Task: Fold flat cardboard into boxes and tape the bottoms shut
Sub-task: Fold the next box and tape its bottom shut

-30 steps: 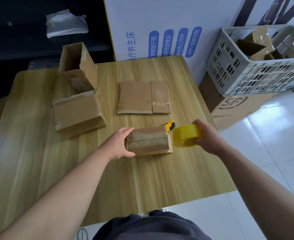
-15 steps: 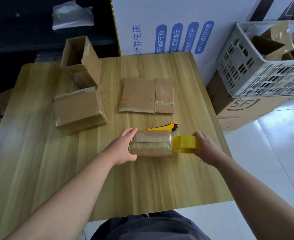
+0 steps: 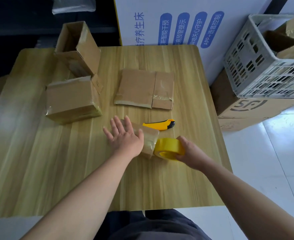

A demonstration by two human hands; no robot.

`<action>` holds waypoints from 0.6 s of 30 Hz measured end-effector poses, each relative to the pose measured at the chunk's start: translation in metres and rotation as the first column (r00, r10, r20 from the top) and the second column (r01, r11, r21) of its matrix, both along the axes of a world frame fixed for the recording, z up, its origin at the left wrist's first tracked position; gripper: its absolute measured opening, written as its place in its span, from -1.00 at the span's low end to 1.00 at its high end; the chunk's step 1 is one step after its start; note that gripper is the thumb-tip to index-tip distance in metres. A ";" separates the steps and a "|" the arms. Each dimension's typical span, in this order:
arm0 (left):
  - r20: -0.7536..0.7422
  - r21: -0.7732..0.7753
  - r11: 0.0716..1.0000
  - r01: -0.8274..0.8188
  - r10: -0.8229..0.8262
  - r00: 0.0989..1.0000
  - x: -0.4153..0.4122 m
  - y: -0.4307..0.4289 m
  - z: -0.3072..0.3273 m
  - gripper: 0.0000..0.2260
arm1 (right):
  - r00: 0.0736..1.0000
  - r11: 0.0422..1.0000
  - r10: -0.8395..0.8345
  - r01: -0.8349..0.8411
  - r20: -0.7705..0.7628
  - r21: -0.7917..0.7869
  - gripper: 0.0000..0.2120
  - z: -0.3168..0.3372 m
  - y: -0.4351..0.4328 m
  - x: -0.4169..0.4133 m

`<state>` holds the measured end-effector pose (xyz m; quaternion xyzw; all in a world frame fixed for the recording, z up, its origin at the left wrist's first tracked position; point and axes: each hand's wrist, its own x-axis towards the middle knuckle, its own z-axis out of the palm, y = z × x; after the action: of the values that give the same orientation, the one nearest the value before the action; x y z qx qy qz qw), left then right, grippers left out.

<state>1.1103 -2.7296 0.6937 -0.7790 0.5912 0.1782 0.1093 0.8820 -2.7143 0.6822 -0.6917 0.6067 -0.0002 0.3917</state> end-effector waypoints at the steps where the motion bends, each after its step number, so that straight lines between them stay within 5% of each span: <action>1: -0.004 -0.009 0.999 -0.034 0.034 0.999 0.000 0.000 -0.001 -0.28 | 0.999 0.999 0.029 -0.030 0.035 0.022 -0.54 -0.001 0.004 0.009; 6: 0.010 -0.153 0.986 0.063 -0.062 0.998 0.030 -0.001 -0.015 -0.15 | 0.985 0.983 0.124 -0.138 0.117 0.119 -0.50 -0.007 0.017 0.036; 14: 0.055 -0.144 0.983 0.115 -0.108 0.993 0.033 -0.001 -0.021 -0.16 | 0.967 0.980 0.165 -0.183 0.192 0.077 -0.47 -0.016 0.023 0.022; 18: -0.114 -0.177 0.978 0.114 -0.135 0.984 0.041 0.001 -0.015 -0.26 | 0.968 0.978 0.108 -0.144 0.226 0.149 -0.55 -0.010 0.028 0.030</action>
<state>1.1509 -2.7282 0.6789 -0.7340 0.6577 0.1685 0.0162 0.9118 -2.6862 0.6718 -0.6902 0.5131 -0.0003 0.5103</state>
